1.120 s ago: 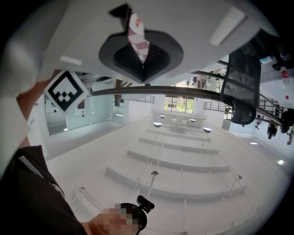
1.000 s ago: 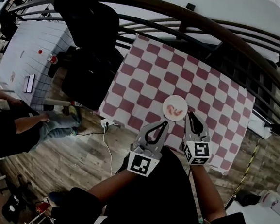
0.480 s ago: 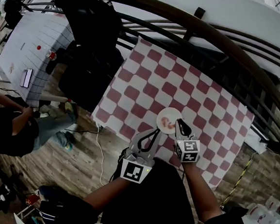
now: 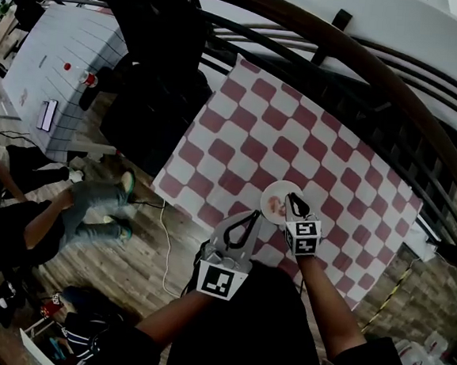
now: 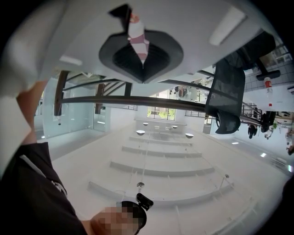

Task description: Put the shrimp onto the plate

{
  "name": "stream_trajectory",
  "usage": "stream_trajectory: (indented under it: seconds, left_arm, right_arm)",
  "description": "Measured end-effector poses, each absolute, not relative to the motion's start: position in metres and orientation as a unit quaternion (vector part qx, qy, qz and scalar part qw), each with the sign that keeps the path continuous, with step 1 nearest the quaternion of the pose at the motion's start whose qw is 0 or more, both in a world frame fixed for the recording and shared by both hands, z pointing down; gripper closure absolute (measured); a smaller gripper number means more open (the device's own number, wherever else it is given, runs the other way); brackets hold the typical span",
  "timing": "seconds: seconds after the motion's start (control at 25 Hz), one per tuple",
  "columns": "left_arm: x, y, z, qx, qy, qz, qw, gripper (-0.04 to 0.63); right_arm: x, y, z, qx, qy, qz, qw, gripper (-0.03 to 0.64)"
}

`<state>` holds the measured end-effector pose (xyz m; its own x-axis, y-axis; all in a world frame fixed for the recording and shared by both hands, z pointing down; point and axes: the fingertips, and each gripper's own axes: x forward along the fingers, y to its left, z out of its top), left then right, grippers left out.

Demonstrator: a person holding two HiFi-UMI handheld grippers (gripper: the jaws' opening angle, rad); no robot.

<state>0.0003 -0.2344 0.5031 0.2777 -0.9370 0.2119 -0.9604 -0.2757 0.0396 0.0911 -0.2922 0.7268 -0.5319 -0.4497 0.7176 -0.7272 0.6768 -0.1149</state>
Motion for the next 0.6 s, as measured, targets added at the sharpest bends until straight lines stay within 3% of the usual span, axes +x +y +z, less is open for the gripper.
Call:
stream_trajectory:
  seconds: [0.6]
  left_arm:
    - [-0.006,-0.251,0.511,0.784,-0.609,0.082,0.091,0.588]
  right_arm:
    - [0.086,-0.294,0.781,0.32,-0.835,0.216,0.392,0.571]
